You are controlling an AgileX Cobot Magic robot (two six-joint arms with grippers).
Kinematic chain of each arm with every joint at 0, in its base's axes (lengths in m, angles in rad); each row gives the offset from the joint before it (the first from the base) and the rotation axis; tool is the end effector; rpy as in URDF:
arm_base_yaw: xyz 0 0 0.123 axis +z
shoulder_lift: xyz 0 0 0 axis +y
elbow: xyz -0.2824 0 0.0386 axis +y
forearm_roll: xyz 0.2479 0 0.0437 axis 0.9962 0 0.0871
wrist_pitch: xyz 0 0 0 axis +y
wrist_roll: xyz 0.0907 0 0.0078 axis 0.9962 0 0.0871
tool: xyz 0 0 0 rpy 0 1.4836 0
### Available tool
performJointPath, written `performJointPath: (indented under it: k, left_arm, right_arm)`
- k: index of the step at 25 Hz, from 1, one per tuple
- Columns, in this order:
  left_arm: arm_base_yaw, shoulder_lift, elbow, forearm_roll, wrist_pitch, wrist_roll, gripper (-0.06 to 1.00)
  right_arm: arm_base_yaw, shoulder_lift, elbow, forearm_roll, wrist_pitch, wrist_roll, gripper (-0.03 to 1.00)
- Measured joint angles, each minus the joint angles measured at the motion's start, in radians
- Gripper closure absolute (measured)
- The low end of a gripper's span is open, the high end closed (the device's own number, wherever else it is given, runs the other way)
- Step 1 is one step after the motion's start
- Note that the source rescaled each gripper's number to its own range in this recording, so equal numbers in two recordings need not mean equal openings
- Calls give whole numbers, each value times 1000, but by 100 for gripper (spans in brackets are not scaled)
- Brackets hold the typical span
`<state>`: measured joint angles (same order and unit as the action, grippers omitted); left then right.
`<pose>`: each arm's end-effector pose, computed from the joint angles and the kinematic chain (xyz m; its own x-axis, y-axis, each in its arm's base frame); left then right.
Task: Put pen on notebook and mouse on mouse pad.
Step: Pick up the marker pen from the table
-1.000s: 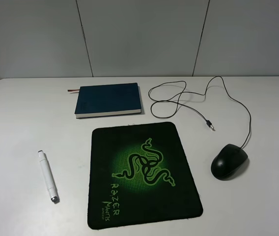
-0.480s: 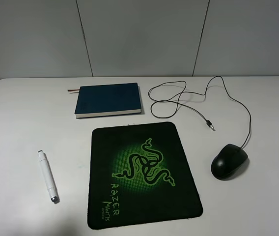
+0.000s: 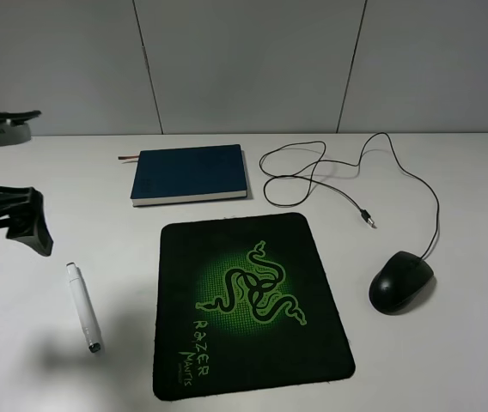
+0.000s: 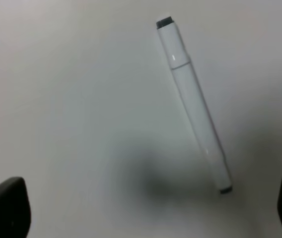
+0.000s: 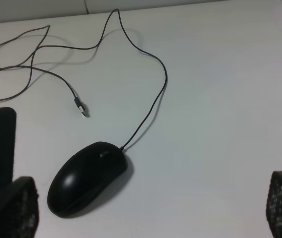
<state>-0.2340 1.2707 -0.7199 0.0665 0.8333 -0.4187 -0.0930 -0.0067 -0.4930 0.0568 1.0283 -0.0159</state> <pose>0.2073 -0.0448 0.2241 -0.9514 -0.1483 -0.2701 -0.1385 0.9888 -0.0551 -0.0034 0.0048 0.2779 -0.4240 0.0530 -0.9041 0.0547 0.9980 0.0329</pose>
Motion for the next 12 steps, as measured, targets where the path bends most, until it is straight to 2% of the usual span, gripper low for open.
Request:
performJointPath:
  k: [7, 12]
  left_arm:
    - [-107, 193, -1, 11, -98, -149, -6]
    - [-150, 282, -1, 12, -145, -218, -6]
  right_arm:
    - [0, 0, 0, 0, 0, 0, -3]
    - [0, 0, 0, 0, 0, 0, -3]
